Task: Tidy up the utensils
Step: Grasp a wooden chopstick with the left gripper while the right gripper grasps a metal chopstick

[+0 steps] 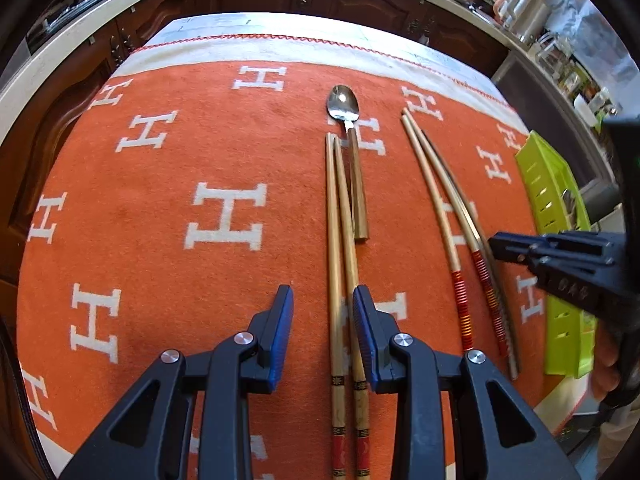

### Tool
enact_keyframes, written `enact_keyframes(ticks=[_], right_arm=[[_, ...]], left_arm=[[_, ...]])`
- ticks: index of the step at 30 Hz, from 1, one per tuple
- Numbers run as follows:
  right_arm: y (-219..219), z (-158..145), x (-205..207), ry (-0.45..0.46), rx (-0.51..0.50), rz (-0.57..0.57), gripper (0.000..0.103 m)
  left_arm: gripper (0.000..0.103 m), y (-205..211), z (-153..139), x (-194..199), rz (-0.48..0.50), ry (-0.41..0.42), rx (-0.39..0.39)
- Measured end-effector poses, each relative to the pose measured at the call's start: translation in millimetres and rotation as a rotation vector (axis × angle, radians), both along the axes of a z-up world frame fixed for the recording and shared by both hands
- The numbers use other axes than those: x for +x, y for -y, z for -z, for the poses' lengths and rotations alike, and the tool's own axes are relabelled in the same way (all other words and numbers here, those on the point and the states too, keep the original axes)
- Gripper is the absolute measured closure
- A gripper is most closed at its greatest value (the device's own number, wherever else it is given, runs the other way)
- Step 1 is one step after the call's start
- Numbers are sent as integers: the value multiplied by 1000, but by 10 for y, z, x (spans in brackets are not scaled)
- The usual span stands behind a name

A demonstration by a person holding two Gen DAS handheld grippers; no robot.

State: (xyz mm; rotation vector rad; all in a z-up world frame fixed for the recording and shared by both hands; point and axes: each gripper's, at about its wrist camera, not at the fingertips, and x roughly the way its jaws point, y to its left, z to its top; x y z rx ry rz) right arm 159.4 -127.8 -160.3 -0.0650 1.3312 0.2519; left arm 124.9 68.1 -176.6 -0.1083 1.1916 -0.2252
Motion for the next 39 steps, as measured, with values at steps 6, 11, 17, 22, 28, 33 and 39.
enact_keyframes(ticks=[6, 11, 17, 22, 28, 33, 39], right_arm=[[30, -6, -6, 0, 13, 6, 94], [154, -31, -26, -10, 48, 35, 94], [292, -65, -18, -21, 155, 93, 94], [376, -89, 6, -28, 224, 109, 94], [236, -61, -21, -24, 158, 40, 94], [74, -72, -94, 13, 67, -27, 95], [-35, -18, -58, 30, 12, -36, 95]], left_arm=[[78, -40, 13, -23, -1, 27, 15], [78, 145, 30, -109, 39, 100, 148], [99, 165, 26, -104, 20, 136, 149], [99, 83, 32, -81, -20, 103, 86], [99, 37, 42, -96, -36, 83, 54], [99, 24, 47, -104, -39, 73, 41], [99, -13, 32, -102, -55, 63, 12]])
